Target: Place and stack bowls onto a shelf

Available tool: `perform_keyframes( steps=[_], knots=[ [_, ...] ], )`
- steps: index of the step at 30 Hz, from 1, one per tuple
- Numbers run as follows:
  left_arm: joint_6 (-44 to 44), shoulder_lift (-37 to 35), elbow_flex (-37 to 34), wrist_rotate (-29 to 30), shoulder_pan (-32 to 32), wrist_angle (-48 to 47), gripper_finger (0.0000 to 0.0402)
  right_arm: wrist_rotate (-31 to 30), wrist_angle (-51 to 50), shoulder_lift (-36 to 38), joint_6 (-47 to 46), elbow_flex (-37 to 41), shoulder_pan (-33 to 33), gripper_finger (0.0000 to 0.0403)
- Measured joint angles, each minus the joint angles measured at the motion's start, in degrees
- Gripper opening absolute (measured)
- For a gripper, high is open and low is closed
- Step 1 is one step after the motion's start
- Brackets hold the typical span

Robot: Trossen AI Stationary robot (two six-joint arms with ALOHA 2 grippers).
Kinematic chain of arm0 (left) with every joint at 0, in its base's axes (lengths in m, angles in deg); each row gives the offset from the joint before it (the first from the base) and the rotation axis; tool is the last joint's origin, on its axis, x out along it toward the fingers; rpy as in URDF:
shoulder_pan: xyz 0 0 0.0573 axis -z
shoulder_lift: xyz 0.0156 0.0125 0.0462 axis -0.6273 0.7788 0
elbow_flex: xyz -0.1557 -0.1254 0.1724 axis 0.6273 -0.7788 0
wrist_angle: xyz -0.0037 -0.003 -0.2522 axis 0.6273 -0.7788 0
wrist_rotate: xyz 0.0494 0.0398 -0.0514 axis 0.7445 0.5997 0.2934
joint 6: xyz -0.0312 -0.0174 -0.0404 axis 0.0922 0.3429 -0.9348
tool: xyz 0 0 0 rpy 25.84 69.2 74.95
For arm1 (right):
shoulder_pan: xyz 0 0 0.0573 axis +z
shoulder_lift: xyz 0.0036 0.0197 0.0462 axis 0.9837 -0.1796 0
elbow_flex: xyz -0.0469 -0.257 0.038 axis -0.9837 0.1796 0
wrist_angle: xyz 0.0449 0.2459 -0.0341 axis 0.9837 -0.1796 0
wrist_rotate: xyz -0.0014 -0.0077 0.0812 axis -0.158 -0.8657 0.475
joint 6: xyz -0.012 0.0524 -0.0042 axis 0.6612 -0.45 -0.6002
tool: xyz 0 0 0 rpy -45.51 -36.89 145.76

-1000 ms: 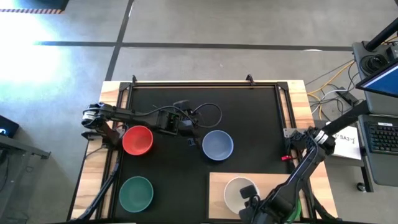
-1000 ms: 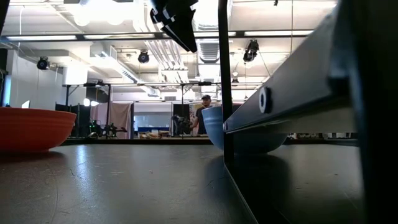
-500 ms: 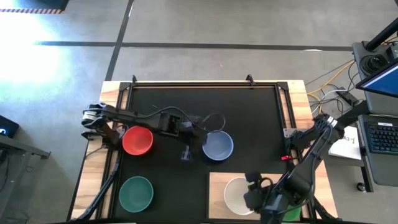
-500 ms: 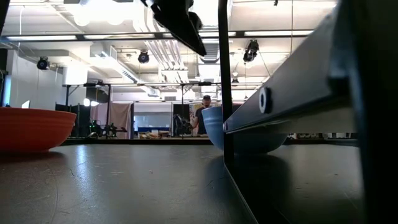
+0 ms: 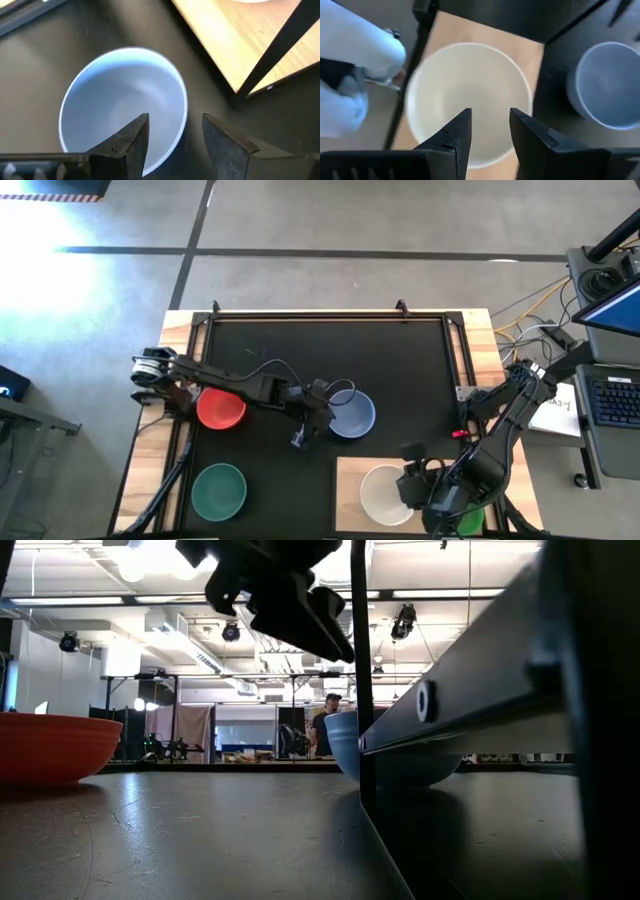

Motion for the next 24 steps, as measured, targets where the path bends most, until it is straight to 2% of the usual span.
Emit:
perform_keyframes(
  steps=[7, 16, 24],
  knots=[
    [-0.7, 0.0, -3.8, -3.8, 0.0, 5.0, 0.0158, -1.6, -2.1, -0.1, 0.0, 0.0, -1.2, 0.0123],
    [-0.5, 0.1, -7.6, -4.0, -0.2, 8.5, 0.0158, -1.6, -2.0, -0.1, 1.6, 0.1, -3.9, 0.0123],
    [1.1, 6.4, -5.1, -3.8, -0.4, 10.0, 0.0158, -1.5, -2.2, -0.1, 3.0, 0.1, -5.3, 0.0123]
  ],
)
